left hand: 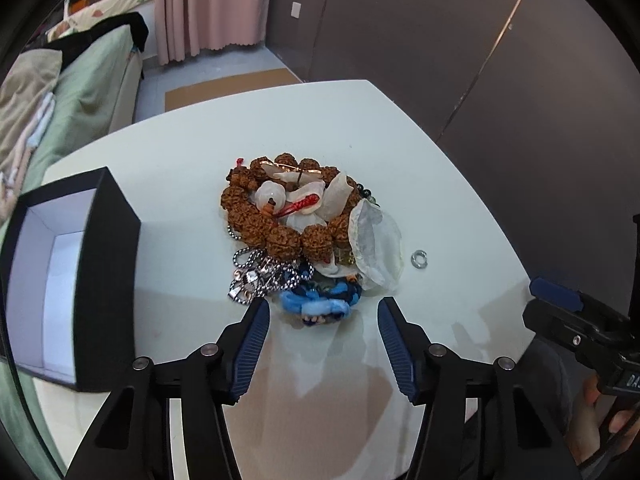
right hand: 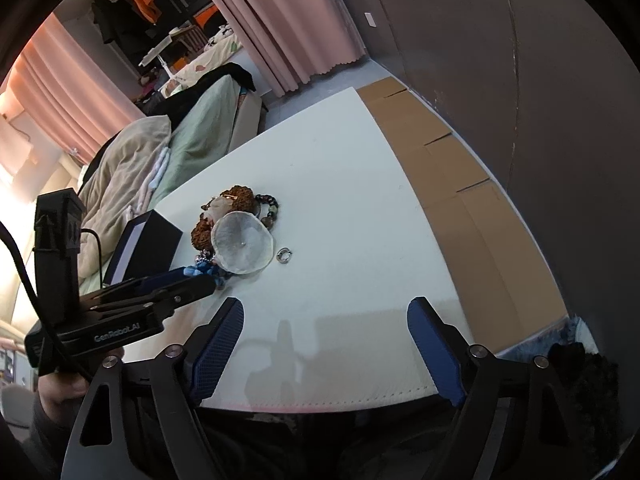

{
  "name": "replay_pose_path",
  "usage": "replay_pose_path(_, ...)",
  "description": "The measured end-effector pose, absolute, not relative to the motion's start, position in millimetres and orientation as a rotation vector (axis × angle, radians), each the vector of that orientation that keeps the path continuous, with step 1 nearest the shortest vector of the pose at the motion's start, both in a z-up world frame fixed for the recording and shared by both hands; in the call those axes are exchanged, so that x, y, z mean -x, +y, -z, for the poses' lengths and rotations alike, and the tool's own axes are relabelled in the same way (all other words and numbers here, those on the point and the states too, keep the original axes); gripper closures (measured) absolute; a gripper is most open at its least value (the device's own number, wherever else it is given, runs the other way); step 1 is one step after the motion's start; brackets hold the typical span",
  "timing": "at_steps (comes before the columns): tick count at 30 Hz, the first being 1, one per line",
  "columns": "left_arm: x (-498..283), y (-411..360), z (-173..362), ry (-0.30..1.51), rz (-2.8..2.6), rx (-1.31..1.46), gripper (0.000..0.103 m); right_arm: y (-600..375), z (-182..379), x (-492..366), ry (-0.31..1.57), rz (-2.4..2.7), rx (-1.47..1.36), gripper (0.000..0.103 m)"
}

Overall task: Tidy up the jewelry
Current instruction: 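Grasp the blue braided bracelet with the left tool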

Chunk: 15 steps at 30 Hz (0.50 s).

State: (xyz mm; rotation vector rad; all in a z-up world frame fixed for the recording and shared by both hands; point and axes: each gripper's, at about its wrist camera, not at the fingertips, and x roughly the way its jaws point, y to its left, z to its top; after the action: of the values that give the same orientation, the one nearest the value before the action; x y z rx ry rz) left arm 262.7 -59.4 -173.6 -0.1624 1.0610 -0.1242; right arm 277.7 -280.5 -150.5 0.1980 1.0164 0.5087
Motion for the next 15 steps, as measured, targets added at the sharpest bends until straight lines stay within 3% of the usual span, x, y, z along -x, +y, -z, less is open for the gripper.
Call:
replay_pose_path(6, -265.3, -52.9, 178.4, 1.05, 0.127, 0.208, 0.07, -275.1, 150.8, -279.5, 1.023, -0.518, -0.189, 0.018)
replay_pose_path(11, -255.2, -48.9, 163.5, 1.019, 0.147, 0.212, 0.072, -268.5, 150.7, -280.5, 1.029, -0.543, -0.195, 0.019)
replay_pose_path(15, -246.5, -42.5, 152.1, 1.0, 0.143, 0.23, 0.072, -258.1, 148.2, -282.8, 1.032, -0.568, -0.192, 0.026)
